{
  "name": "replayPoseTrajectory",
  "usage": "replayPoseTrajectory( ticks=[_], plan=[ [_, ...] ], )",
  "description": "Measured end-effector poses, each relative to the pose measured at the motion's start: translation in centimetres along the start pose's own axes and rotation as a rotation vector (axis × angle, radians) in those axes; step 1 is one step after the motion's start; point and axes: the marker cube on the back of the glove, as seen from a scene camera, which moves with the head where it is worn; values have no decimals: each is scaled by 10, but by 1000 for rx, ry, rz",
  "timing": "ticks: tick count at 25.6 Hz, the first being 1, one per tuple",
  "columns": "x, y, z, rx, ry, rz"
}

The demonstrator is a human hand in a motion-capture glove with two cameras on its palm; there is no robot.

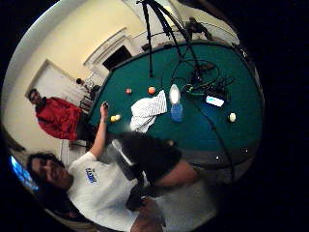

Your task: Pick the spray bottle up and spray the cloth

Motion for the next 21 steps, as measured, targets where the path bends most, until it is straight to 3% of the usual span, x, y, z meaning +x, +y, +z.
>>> replayPoseTrajectory(
  ticks=[8, 13, 21],
  plan=[
    [-1, 2, 6, -37, 7, -51],
    [1, 5, 17, -19, 19, 17],
    [12, 11, 19, 11, -22, -114]
  ],
)
